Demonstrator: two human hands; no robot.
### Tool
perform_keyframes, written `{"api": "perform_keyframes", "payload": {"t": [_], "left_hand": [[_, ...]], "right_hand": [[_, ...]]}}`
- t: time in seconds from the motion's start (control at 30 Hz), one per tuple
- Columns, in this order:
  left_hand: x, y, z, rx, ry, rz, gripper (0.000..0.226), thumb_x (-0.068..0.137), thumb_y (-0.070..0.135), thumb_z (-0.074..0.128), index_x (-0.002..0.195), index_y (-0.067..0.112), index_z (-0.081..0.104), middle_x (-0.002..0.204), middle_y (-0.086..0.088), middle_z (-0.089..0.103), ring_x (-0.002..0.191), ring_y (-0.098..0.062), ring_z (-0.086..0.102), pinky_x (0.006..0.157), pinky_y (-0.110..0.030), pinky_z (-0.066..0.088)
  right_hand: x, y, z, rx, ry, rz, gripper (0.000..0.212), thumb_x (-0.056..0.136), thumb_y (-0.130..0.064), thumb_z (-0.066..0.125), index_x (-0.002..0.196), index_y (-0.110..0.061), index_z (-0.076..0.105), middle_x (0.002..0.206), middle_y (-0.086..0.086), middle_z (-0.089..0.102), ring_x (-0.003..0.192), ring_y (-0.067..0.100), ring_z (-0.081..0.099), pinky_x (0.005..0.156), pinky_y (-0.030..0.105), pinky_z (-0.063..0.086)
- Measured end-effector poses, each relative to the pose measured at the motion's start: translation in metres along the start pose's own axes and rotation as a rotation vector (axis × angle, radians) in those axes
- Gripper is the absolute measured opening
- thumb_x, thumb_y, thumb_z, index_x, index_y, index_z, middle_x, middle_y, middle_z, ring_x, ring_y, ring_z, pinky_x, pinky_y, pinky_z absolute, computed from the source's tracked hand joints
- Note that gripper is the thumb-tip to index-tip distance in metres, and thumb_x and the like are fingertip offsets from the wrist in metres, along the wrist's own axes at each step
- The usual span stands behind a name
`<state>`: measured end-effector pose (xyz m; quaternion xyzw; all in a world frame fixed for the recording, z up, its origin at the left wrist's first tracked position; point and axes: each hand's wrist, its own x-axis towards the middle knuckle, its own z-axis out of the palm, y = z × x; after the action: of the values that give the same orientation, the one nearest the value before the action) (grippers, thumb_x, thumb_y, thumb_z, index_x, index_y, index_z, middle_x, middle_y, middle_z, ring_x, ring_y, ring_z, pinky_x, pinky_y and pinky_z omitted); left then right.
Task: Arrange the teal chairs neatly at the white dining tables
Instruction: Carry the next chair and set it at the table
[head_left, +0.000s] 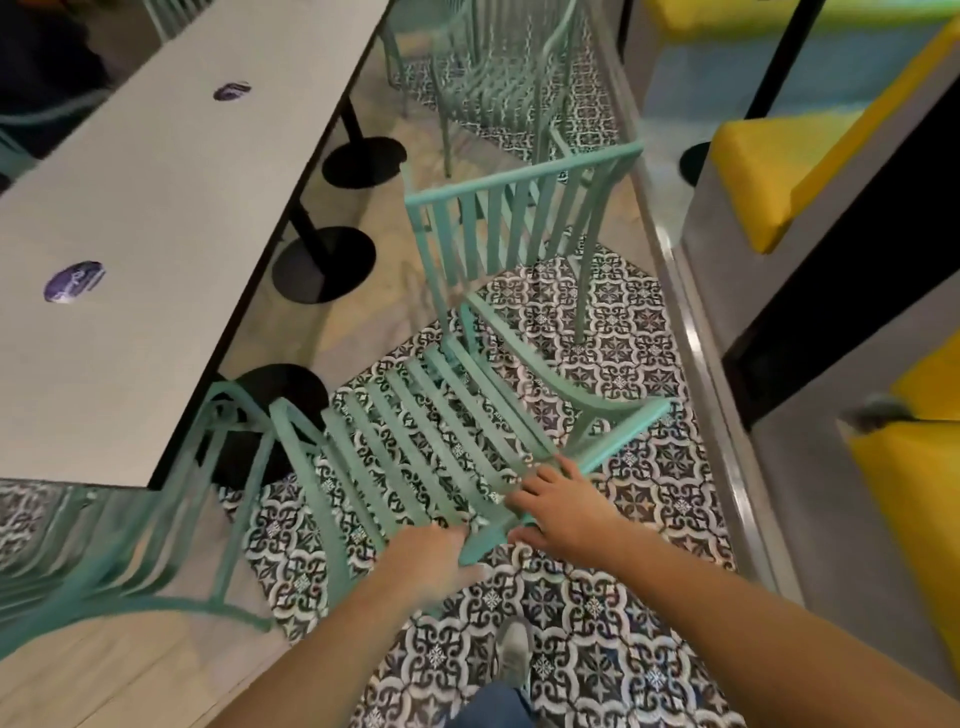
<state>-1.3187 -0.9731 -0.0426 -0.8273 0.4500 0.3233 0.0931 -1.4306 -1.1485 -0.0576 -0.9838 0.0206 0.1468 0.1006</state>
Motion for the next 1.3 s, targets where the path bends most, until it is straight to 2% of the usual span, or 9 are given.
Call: {"api": "perform_keyframes", "payload": {"t": [0.1,0.17,0.27,0.47,0.63,0.8,0.97,1.13,1.3], "left_hand": [[0.019,0.022,-0.035,-0.105,-0.092,-0.001,0.061,0.086,0.067,0.050,0.133,0.028,0.048,0.111,0.005,0.063,0.099,-0.015,0.063,0.083,-0.030,0.051],[0.036,0.040,-0.067,-0.139,-0.041,0.000,0.063,0.087,0.067,0.046,0.137,0.029,0.046,0.111,0.005,0.065,0.096,-0.014,0.065,0.085,-0.033,0.055],[0.077,0.064,-0.121,-0.267,0.100,-0.064,0.066,0.091,0.065,0.042,0.143,0.023,0.042,0.131,-0.002,0.058,0.112,-0.021,0.060,0.095,-0.039,0.050],[0.169,0.097,-0.216,-1.187,0.338,-0.268,0.041,0.094,0.056,0.047,0.117,0.022,0.050,0.120,-0.005,0.059,0.095,-0.020,0.065,0.088,-0.047,0.054],[0.217,0.126,-0.256,-1.816,0.395,-0.393,0.052,0.099,0.042,0.047,0.142,0.016,0.036,0.133,-0.013,0.048,0.110,-0.031,0.055,0.090,-0.050,0.050],[0.255,0.136,-0.278,-2.053,0.487,-0.487,0.059,0.100,0.040,0.047,0.147,0.008,0.031,0.141,-0.018,0.044,0.122,-0.035,0.051,0.086,-0.048,0.047],[0.309,0.130,-0.320,-2.148,0.615,-0.582,0.059,0.100,0.036,0.048,0.147,0.008,0.027,0.145,-0.019,0.041,0.125,-0.036,0.051,0.096,-0.051,0.047],[0.364,0.101,-0.346,-2.154,0.679,-0.641,0.063,0.100,0.041,0.045,0.149,0.010,0.023,0.145,-0.017,0.042,0.124,-0.034,0.052,0.087,-0.048,0.050],[0.405,0.077,-0.372,-2.155,0.725,-0.759,0.058,0.098,0.042,0.049,0.147,0.017,0.029,0.141,-0.018,0.045,0.121,-0.035,0.053,0.094,-0.050,0.050]], "right_hand": [[0.005,0.014,-0.020,0.153,-0.002,0.106,0.065,0.087,-0.071,0.023,0.131,-0.030,0.048,0.133,-0.007,0.050,0.131,0.017,0.039,0.119,0.048,0.016],[0.010,0.036,-0.043,0.274,0.034,0.232,0.058,0.092,-0.064,0.031,0.136,-0.029,0.044,0.136,-0.007,0.047,0.129,0.016,0.042,0.115,0.045,0.027],[0.016,0.088,-0.075,0.495,0.123,0.426,0.059,0.090,-0.065,0.036,0.136,-0.029,0.045,0.136,-0.003,0.048,0.115,0.017,0.054,0.099,0.043,0.047],[0.025,0.215,-0.130,1.089,0.390,0.726,0.053,0.096,-0.053,0.042,0.132,-0.013,0.046,0.124,0.007,0.059,0.102,0.024,0.063,0.090,0.043,0.052],[0.035,0.313,-0.143,1.471,0.399,0.804,0.053,0.097,-0.053,0.038,0.127,-0.010,0.048,0.113,0.008,0.054,0.094,0.021,0.053,0.091,0.047,0.046],[0.051,0.376,-0.171,1.775,0.401,0.842,0.046,0.097,-0.050,0.043,0.127,-0.015,0.048,0.122,0.011,0.054,0.108,0.025,0.053,0.094,0.043,0.047],[0.097,0.423,-0.192,1.950,0.332,0.767,0.057,0.098,-0.047,0.042,0.147,-0.019,0.031,0.145,0.017,0.041,0.128,0.033,0.046,0.104,0.053,0.042],[0.151,0.453,-0.199,2.083,0.287,0.773,0.061,0.098,-0.045,0.045,0.149,-0.017,0.026,0.146,0.019,0.040,0.128,0.035,0.046,0.104,0.054,0.041],[0.198,0.498,-0.212,2.096,0.256,0.775,0.059,0.098,-0.043,0.045,0.150,-0.021,0.025,0.147,0.020,0.036,0.130,0.035,0.044,0.103,0.052,0.043]]}}
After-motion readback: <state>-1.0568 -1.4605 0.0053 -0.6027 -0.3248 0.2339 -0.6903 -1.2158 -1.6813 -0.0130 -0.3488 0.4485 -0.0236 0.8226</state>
